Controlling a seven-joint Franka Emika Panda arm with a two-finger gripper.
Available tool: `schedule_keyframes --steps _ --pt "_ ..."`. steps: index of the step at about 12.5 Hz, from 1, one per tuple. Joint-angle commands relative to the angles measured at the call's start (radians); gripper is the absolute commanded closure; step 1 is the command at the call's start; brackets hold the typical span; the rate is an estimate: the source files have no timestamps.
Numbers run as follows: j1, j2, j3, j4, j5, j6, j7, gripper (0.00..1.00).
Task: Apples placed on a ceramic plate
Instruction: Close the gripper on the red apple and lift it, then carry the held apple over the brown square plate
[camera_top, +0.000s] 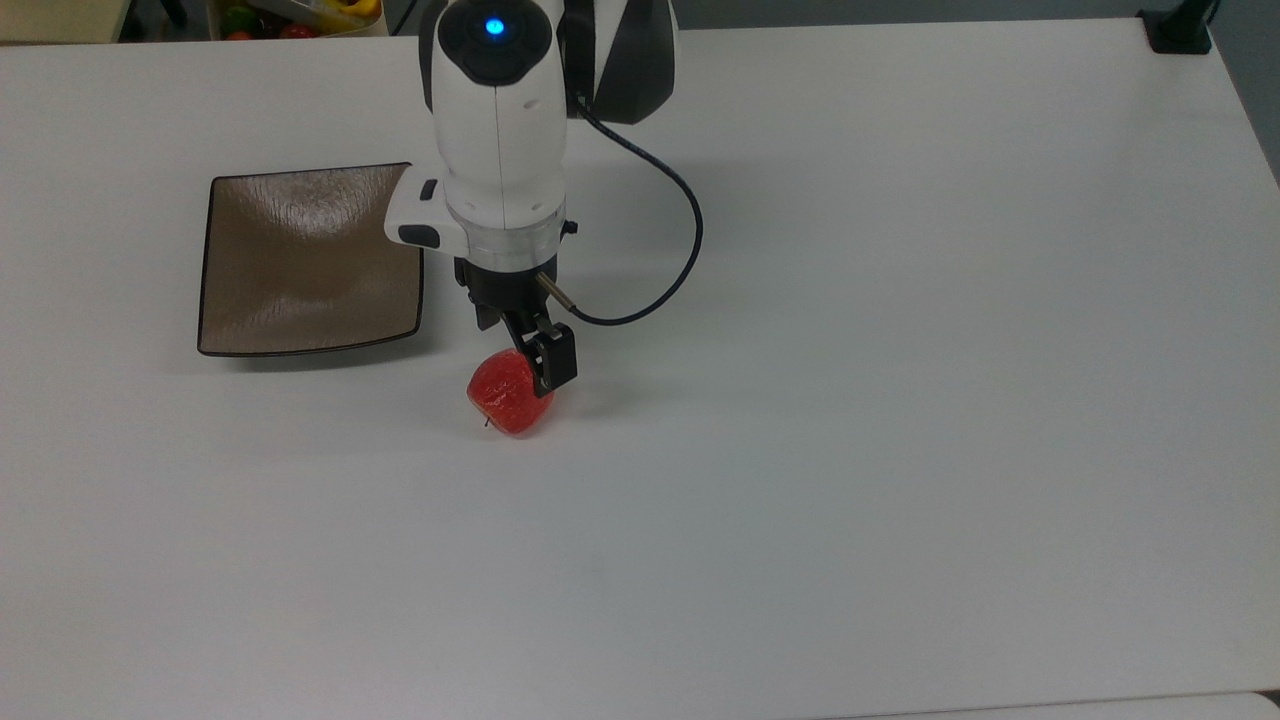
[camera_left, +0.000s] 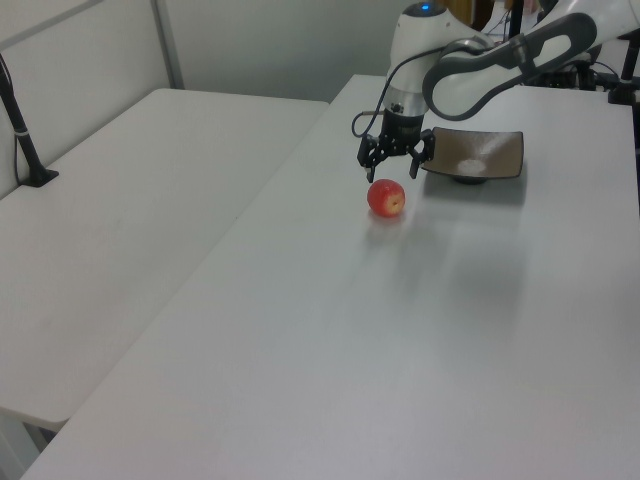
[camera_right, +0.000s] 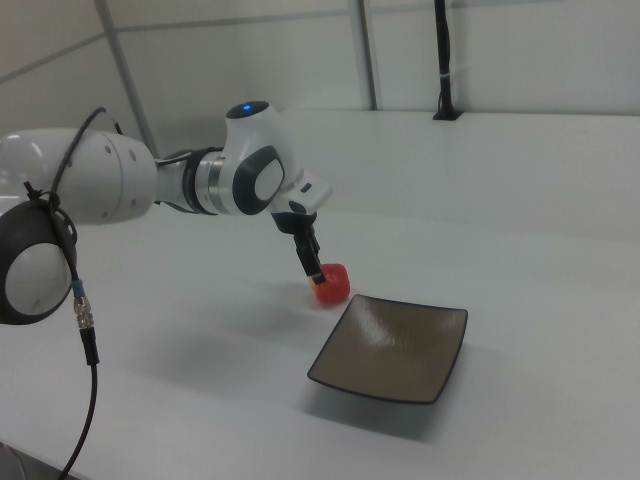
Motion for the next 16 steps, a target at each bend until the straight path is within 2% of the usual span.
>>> schedule_keyframes --steps 1,3,4,5,6,10,13,16 --pt "0.013 0.055 -0.007 0.024 -0.041 0.037 0.027 0.0" --pt "0.013 0.067 -0.007 0.024 -0.043 0.042 0.027 0.0" --pt "0.013 0.069 -0.007 0.024 -0.047 0.042 0.026 0.15" --pt "0.013 0.069 -0.007 0.024 -0.064 0.042 0.026 0.37" --pt "0.013 0.069 -0.007 0.024 -0.069 0.042 0.027 0.48" --pt "0.012 0.042 -0.007 0.024 -0.072 0.039 0.024 0.49" --pt "0.0 -0.037 -0.005 0.005 -0.072 0.028 0.0 0.47" --pt "-0.025 -0.174 -0.005 -0.088 -0.06 0.02 -0.106 0.47"
